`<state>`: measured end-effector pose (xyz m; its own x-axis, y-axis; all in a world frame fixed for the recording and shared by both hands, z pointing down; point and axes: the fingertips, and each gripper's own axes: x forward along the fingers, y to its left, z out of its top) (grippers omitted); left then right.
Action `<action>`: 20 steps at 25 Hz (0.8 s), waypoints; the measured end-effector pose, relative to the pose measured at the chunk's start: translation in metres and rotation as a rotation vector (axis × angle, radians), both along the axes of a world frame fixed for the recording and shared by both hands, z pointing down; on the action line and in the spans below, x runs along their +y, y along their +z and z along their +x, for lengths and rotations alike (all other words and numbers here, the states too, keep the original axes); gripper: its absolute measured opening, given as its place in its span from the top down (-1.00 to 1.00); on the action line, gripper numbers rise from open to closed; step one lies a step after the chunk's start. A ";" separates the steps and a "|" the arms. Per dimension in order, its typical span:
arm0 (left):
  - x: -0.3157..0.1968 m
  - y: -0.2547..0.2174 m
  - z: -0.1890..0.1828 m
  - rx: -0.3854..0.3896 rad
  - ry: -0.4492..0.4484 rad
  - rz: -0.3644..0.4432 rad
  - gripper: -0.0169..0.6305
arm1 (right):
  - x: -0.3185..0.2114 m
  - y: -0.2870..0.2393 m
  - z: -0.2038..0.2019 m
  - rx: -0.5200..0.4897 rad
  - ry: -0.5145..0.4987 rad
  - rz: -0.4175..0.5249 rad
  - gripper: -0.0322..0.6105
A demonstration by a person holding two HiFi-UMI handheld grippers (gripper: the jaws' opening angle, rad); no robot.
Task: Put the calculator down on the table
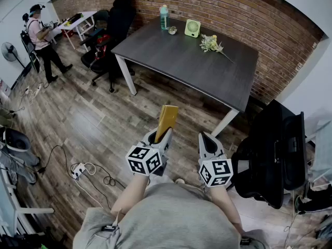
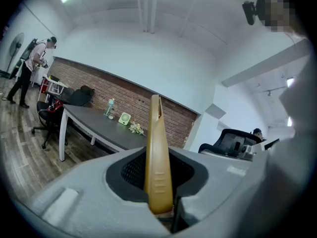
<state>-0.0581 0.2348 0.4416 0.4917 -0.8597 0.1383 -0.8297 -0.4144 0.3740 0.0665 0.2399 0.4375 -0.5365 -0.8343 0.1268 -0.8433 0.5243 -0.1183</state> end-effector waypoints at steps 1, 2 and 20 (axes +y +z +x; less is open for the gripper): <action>0.001 0.001 0.000 -0.001 -0.003 -0.002 0.67 | 0.000 0.000 0.000 0.002 -0.004 -0.001 0.90; 0.001 0.001 -0.001 -0.001 -0.007 -0.003 0.67 | 0.000 0.000 0.001 0.005 -0.007 -0.001 0.90; 0.003 0.003 0.013 0.011 -0.032 -0.008 0.67 | -0.006 0.003 0.016 -0.052 -0.028 -0.025 0.89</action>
<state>-0.0450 0.2379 0.4444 0.4654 -0.8739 0.1406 -0.8385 -0.3845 0.3862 0.0826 0.2339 0.4403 -0.5664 -0.8155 0.1190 -0.8205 0.5443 -0.1746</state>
